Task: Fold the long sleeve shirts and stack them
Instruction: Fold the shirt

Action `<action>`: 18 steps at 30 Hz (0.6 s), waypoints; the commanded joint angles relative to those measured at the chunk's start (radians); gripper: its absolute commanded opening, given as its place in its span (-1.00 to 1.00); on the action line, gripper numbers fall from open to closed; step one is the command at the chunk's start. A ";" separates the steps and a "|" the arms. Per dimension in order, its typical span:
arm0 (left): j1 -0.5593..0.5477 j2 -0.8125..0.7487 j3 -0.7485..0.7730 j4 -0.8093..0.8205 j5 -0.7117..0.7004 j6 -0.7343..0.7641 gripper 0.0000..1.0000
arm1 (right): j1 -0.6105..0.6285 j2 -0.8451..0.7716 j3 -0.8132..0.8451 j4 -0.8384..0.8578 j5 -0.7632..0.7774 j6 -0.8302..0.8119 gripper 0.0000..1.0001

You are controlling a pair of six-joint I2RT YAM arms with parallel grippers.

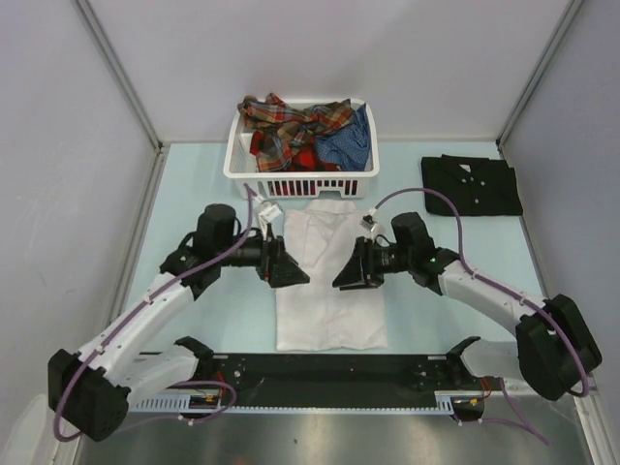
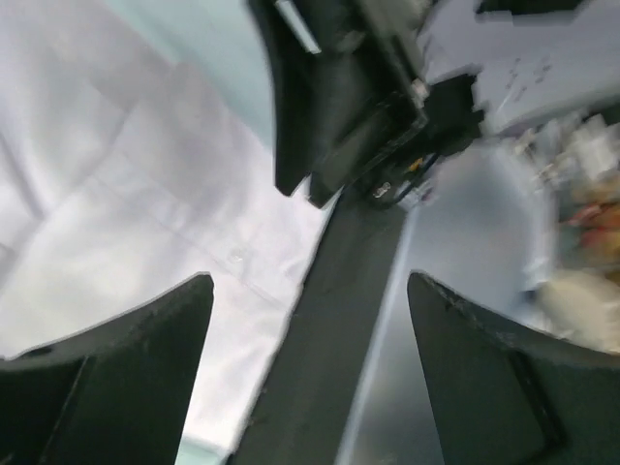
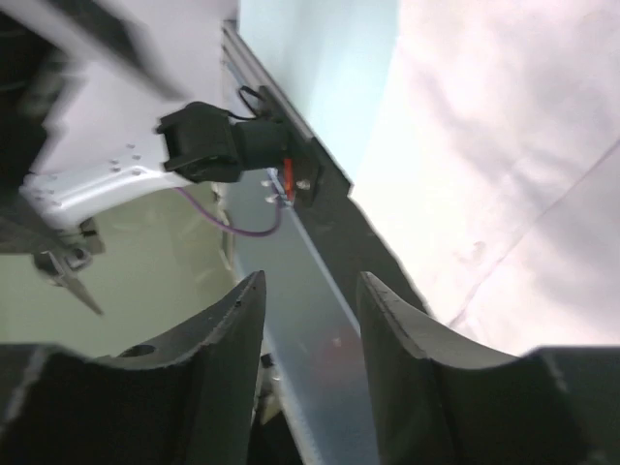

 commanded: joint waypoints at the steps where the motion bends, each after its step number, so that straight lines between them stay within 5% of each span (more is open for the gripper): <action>1: -0.320 0.029 0.243 -0.353 -0.335 0.519 0.71 | -0.004 0.115 0.022 0.057 -0.003 -0.136 -0.16; 2: -0.382 0.040 0.256 -0.402 -0.515 0.580 0.65 | -0.002 0.139 0.033 0.024 -0.018 -0.207 -0.20; 6: -0.694 0.065 0.177 -0.438 -0.832 0.743 0.52 | -0.005 0.320 0.097 -0.012 -0.067 -0.319 -0.27; 10: -0.885 0.135 0.091 -0.363 -0.965 0.739 0.27 | -0.008 0.499 0.186 0.005 -0.139 -0.342 -0.46; 13: -1.026 0.169 0.049 -0.285 -1.072 0.759 0.26 | -0.013 0.593 0.246 0.029 -0.177 -0.318 -0.58; 18: -1.111 0.201 -0.001 -0.188 -1.107 0.753 0.28 | -0.016 0.609 0.208 0.125 -0.141 -0.311 -0.60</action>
